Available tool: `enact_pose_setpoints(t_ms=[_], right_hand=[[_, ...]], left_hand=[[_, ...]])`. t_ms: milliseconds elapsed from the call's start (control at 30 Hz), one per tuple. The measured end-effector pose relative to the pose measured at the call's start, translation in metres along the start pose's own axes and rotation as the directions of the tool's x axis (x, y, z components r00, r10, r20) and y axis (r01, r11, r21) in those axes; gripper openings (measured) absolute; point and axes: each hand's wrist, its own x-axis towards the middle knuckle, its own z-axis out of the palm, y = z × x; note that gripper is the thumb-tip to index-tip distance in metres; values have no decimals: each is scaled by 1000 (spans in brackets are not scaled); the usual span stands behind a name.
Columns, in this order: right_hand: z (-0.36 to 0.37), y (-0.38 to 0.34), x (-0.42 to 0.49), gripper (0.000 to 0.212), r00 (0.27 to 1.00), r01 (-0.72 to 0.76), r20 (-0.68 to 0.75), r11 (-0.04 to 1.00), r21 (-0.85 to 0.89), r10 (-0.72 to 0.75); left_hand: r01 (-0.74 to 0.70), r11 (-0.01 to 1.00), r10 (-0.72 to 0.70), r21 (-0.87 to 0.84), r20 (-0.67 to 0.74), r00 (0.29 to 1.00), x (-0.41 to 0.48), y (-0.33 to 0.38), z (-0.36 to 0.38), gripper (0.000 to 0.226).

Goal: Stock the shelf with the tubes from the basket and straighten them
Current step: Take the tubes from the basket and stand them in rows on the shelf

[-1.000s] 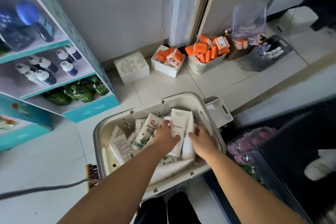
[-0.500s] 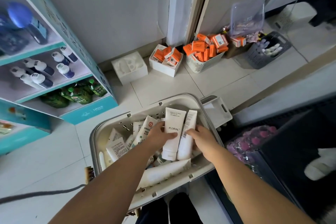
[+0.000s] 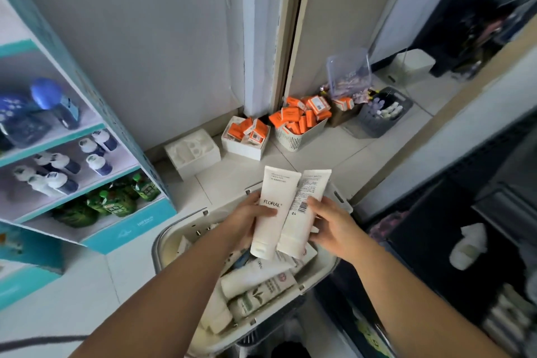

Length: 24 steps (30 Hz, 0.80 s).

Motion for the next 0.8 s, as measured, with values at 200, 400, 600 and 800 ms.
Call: enact_pose_setpoints(t_ms=[200, 400, 600, 800], right_hand=[[8, -30, -46, 75, 985, 152, 80, 988, 0, -151], [14, -79, -114, 62, 932, 358, -18, 928, -102, -361], [-13, -130, -202, 71, 768, 571, -189, 788, -230, -612], [-76, -161, -299, 75, 562, 634, -303, 636, -441, -770]], left_hand=[[-74, 993, 64, 90, 112, 992, -20, 29, 40, 65], [-216, 961, 166, 175, 263, 950, -42, 61, 113, 65], [-361, 912, 257, 194, 413, 873, -62, 82, 213, 62], [-479, 852, 310, 213, 531, 789, -83, 58, 335, 52]])
